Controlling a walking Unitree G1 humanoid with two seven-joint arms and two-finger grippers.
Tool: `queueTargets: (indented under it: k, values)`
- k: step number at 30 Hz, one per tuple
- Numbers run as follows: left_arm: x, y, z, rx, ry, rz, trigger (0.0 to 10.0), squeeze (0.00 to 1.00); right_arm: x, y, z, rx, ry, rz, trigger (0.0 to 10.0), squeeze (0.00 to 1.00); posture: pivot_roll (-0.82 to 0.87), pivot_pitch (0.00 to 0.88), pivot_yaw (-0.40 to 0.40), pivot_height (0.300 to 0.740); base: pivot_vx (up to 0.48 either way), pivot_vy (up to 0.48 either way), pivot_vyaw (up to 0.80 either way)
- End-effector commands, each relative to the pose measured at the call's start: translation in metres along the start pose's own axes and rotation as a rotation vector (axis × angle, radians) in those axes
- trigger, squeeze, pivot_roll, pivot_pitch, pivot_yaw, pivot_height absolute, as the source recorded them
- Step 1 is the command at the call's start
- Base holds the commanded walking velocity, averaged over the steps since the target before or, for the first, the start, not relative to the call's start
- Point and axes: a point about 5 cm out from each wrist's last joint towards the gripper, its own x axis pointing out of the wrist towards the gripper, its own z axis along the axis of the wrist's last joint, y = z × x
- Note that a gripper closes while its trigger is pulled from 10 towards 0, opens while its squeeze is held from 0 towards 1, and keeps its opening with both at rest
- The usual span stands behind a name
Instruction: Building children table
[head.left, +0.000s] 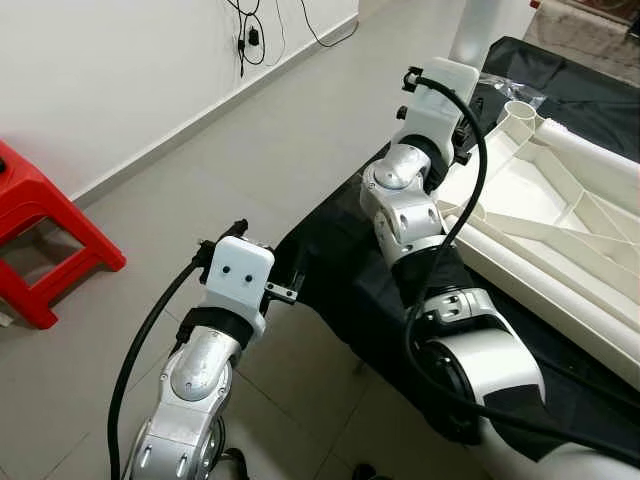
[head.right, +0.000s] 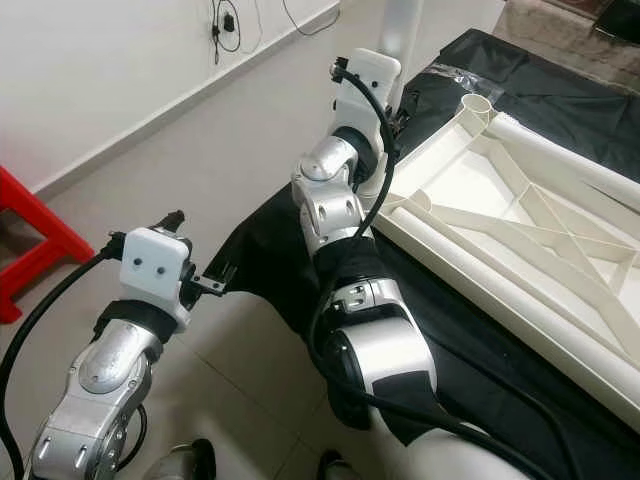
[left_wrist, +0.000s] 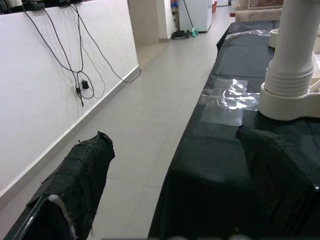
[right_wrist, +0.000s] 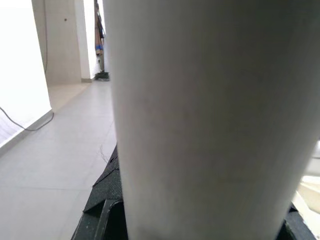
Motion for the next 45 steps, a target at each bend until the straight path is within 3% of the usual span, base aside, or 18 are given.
queueTargets:
  k: [1, 4, 7, 9, 10, 12, 13, 14, 15, 17, 21, 22, 33, 42, 45]
  values:
    - [-0.001, -0.001, -0.004, 0.004, 0.011, -0.013, 10.0, 0.00, 0.006, -0.009, -0.012, 0.030, 0.077, -0.029, 10.0, 0.00, 0.07, 0.234, -0.065, 0.740, 0.000, 0.000, 0.00]
    - [0.002, 0.000, -0.005, 0.007, 0.007, -0.013, 10.0, 0.00, 0.013, -0.008, 0.032, 0.214, -0.048, 0.048, 10.0, 0.00, 0.07, 0.219, -0.058, 0.740, 0.000, 0.000, 0.00]
    - [0.002, 0.000, -0.005, 0.007, 0.007, -0.013, 10.0, 0.00, 0.013, -0.008, 0.032, 0.214, -0.048, 0.048, 10.0, 0.00, 0.07, 0.219, -0.058, 0.740, 0.000, 0.000, 0.00]
    - [0.003, 0.001, -0.005, 0.004, 0.006, -0.011, 10.0, 0.00, 0.015, -0.010, 0.044, 0.255, -0.089, 0.071, 10.0, 0.00, 0.08, 0.211, -0.056, 0.740, 0.000, 0.000, 0.00]
    - [0.005, 0.003, -0.007, -0.001, 0.008, -0.009, 10.0, 0.00, 0.016, -0.009, 0.054, 0.308, -0.115, 0.172, 10.0, 0.00, 0.07, 0.195, -0.042, 0.740, 0.000, 0.000, 0.00]
    - [0.007, 0.004, -0.007, -0.005, 0.009, -0.008, 10.0, 0.00, 0.015, -0.008, 0.061, 0.341, -0.133, 0.244, 10.0, 0.00, 0.07, 0.195, -0.042, 0.740, 0.000, 0.000, 0.00]
    - [0.009, 0.005, -0.008, -0.010, 0.010, -0.011, 10.0, 0.21, 0.010, -0.007, 0.066, 0.358, -0.184, 0.361, 10.0, 0.00, 0.07, 0.186, -0.036, 0.740, 0.000, 0.000, 0.00]
    - [0.012, 0.006, -0.009, -0.013, 0.012, -0.027, 10.0, 1.00, 0.002, -0.006, 0.061, 0.385, -0.189, 0.491, 10.0, 0.00, 0.06, 0.175, -0.024, 0.740, 0.000, 0.000, 0.00]
    - [0.012, 0.006, -0.009, -0.013, 0.012, -0.027, 10.0, 1.00, 0.002, -0.006, 0.061, 0.385, -0.189, 0.491, 10.0, 0.00, 0.06, 0.175, -0.024, 0.740, 0.000, 0.000, 0.00]
    - [0.017, 0.007, -0.010, 0.009, 0.014, -0.058, 10.0, 1.00, -0.010, -0.007, 0.050, 0.443, -0.170, 0.650, 10.0, 0.00, 0.06, 0.170, -0.021, 0.740, 0.000, 0.000, 0.00]
    - [0.024, 0.007, -0.014, 0.062, 0.038, -0.093, 10.0, 1.00, -0.017, -0.013, 0.036, 0.460, -0.127, 0.706, 10.0, 0.00, 0.05, 0.159, -0.013, 0.740, 0.000, 0.000, 0.00]
    - [0.029, 0.007, -0.015, 0.103, 0.044, -0.131, 10.0, 0.00, -0.021, -0.016, 0.028, 0.451, -0.109, 0.736, 10.0, 0.00, 0.05, 0.151, -0.007, 0.740, 0.000, 0.000, 0.00]
    - [0.054, 0.003, -0.031, 0.241, 0.119, -0.366, 10.0, 0.00, -0.043, -0.027, 0.002, 0.428, -0.055, 0.911, 10.0, 0.00, 0.04, 0.127, 0.006, 0.740, 0.000, 0.000, 0.00]
    - [0.062, 0.006, -0.036, 0.279, 0.117, -0.390, 10.0, 0.00, -0.051, -0.031, -0.005, 0.426, -0.016, 0.973, 10.0, 0.00, 0.03, 0.115, 0.000, 0.740, 0.000, 0.000, 0.00]
    - [0.072, 0.005, -0.035, 0.294, 0.082, -0.378, 10.0, 0.00, -0.059, -0.035, -0.010, 0.424, 0.021, 1.006, 10.0, 0.00, 0.03, 0.113, -0.002, 0.740, 0.000, 0.000, 0.00]
